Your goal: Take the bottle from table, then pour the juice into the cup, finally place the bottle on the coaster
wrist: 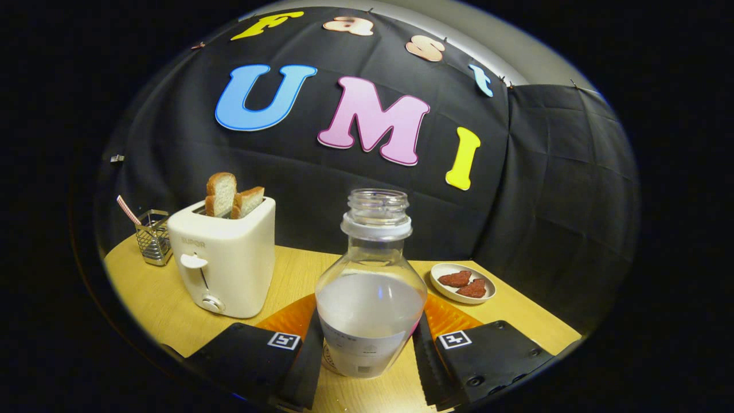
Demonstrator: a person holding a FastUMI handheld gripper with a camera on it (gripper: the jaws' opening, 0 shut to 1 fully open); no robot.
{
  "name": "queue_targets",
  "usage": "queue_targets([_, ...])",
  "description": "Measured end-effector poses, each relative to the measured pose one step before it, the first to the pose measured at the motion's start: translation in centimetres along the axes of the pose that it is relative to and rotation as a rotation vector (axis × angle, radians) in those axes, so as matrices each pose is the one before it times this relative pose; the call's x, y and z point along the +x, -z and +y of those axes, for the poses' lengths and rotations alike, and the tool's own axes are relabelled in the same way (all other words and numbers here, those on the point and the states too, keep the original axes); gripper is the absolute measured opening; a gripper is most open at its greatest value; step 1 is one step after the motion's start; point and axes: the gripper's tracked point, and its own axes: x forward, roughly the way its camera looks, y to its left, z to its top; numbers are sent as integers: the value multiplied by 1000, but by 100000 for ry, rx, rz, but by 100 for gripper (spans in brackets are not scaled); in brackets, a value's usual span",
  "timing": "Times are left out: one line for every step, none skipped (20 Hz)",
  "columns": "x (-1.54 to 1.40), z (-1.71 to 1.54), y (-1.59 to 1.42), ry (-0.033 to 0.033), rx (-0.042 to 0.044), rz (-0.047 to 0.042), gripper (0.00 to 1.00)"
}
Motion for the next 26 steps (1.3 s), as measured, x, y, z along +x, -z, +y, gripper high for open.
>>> queue_targets([611,173,515,324,1352,952,72])
queue_targets([603,-94,482,1212,1604,1016,72])
queue_targets([474,-131,291,560,1814,566,73])
queue_targets([442,-117,-48,650,2237,-198,73])
queue_targets([446,-191,-56,461,1643,-157,73])
queue_targets([326,-101,-199,-166,1664,-422,73])
queue_targets([435,-181,89,466,1134,196,73])
queue_targets([194,-238,221,254,1001,881,73])
queue_targets([92,-190,435,663,390,1440,73])
queue_targets([76,-365,361,956,-18,936,74])
queue_targets([-26,-21,447,-320,629,639,74])
queue_targets([-25,358,591,-1099,467,1156,74])
queue_targets([-63,408,798,-1640,12,1681,75])
queue_targets([-84,126,-214,-595,132,-1730,76])
queue_targets([-80,-173,-60,-138,-582,-501,77])
queue_targets([-94,-64,8,685,-524,257,76])
queue_targets([-22,-357,281,1395,-448,1143,77])
queue_targets([13,42,260,-133,451,1440,79])
queue_targets([-160,-88,196,77,410,1111,82])
queue_targets([-277,327,-285,-1852,1012,-163,92])
queue_targets([-302,140,-493,-1305,316,-938,99])
queue_targets([-317,-251,-246,139,-121,-561,99])
queue_targets([-507,-409,-209,1000,-223,205,97])
queue_targets([-688,-229,66,416,454,901,97])
queue_targets([-916,-6,158,-684,189,828,97])
queue_targets([-973,-337,258,111,-1271,1138,97])
